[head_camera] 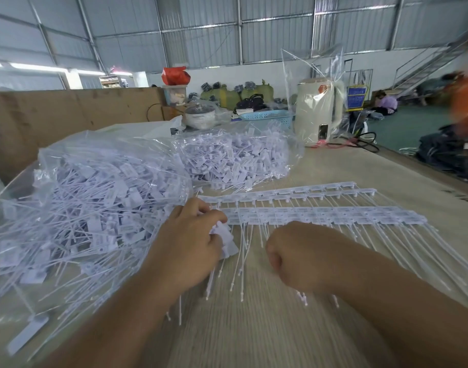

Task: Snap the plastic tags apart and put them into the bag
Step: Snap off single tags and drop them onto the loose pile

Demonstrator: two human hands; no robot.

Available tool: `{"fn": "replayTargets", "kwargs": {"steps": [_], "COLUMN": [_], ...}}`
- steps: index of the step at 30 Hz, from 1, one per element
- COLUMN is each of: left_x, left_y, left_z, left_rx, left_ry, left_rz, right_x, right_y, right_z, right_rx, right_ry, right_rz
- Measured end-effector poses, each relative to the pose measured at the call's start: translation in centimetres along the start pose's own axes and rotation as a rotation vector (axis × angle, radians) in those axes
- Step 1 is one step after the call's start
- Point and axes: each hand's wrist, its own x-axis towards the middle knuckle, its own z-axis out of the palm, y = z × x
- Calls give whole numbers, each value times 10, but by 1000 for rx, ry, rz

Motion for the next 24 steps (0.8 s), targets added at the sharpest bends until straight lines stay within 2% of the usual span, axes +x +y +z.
{"fn": "replayTargets", "kwargs": {"steps": [5,8,11,18,21,24], "left_x": [-2,-1,0,3,0,-5], "left_y": [1,-1,-2,-3,-1,3], "left_z": [3,4,5,2,2,2], "left_rx": [87,82,42,79,62,27], "left_ry": [-74,-13,65,135,63,-114], "left_rz": [-18,-19,-21,-42,28,64], "right_x": [-1,1,5,4,-4,-6], "right_y": [4,-2,-13,-15,-10,-3], "right_z": [-2,3,14,11,0,-5], "right_rx": [-37,29,105,52,36,-6], "right_ry": [-28,93,188,68,2,-24], "right_rz": [40,39,-42,-22,4,48]}}
